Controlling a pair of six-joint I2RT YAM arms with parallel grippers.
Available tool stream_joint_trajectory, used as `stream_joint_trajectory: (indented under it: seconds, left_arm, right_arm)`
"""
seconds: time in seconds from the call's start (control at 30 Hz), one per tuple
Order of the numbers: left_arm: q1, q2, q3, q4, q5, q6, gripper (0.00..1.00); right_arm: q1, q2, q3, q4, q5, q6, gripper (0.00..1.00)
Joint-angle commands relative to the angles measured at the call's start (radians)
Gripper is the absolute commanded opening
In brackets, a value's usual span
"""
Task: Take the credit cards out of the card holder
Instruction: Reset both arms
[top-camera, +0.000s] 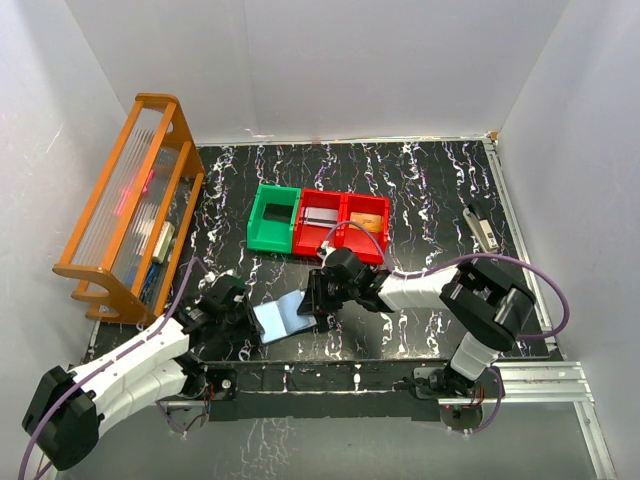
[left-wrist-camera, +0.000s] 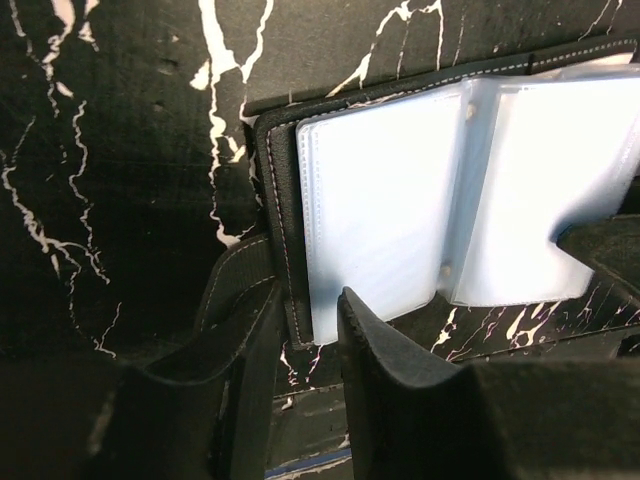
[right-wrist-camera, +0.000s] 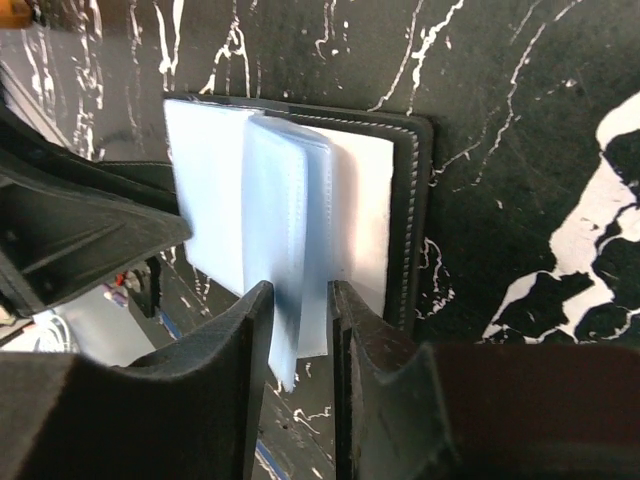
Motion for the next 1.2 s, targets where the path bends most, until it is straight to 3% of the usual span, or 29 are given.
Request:
stream_joint_trajectory:
  seconds: [0.0, 0.23, 0.3, 0.37, 0.43, 0.57, 0.7, 0.9, 1.17]
  left_arm:
    - [-0.002, 0.022, -0.009, 0.062, 0.052, 0.024, 0.27]
    - [-0.001, 0.025, 0.007, 0.045, 0.036, 0.041, 0.25]
    - [-0.002, 0.022, 0.007, 0.045, 0.034, 0.042, 0.24]
    - [-0.002, 0.020, 0.007, 0.047, 0.034, 0.046, 0.24]
    - [-0.002, 0.019, 0.006, 0.048, 0.034, 0.047, 0.23]
    - [-0.002, 0.018, 0.004, 0.048, 0.035, 0.049, 0.22]
    - [-0.002, 0.014, 0.001, 0.053, 0.041, 0.050, 0.21]
    - [-0.002, 0.014, 0.001, 0.070, 0.052, 0.052, 0.19]
    - [-0.003, 0.032, 0.000, 0.094, 0.069, 0.057, 0.17]
  right_arm:
    - [0.013, -0.003, -0.023, 0.166, -0.029, 0.088, 0.24]
    - [0.019, -0.049, 0.014, 0.119, 0.014, 0.084, 0.02]
    - [0.024, -0.060, 0.028, 0.097, 0.011, 0.070, 0.05]
    - [0.025, -0.065, 0.038, 0.077, 0.004, 0.064, 0.18]
    - [0.025, -0.072, 0.042, 0.061, 0.013, 0.064, 0.21]
    - [0.025, -0.076, 0.051, 0.072, 0.003, 0.067, 0.20]
    - [0.025, -0.050, 0.075, 0.082, -0.028, 0.072, 0.12]
    - [0.041, 0.002, 0.101, 0.144, -0.105, 0.081, 0.08]
    - [0.048, 0.148, 0.081, 0.255, -0.177, 0.169, 0.07]
